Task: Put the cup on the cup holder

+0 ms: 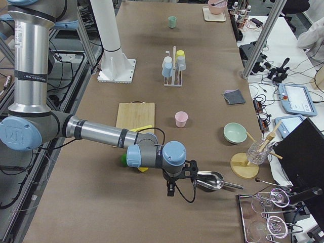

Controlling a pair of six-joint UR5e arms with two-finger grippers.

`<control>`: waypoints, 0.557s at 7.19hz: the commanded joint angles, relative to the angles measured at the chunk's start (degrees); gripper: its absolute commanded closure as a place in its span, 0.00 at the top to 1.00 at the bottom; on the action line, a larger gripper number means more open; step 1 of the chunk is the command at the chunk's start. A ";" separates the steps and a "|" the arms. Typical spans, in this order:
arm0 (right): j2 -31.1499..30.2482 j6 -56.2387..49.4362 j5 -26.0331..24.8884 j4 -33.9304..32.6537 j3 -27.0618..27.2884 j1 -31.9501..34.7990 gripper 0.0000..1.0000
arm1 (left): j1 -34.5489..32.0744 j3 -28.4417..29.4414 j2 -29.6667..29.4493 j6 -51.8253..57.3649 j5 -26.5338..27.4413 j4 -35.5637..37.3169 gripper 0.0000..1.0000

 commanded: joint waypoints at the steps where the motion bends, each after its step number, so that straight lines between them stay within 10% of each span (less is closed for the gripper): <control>1: 0.01 0.00 0.04 -0.05 -0.05 0.00 1.00 | 0.01 0.31 -0.12 0.06 0.07 0.12 0.98; 4: 0.36 0.00 0.30 -0.40 -0.75 -0.09 1.00 | 0.01 0.23 0.06 -0.11 -0.02 0.04 0.98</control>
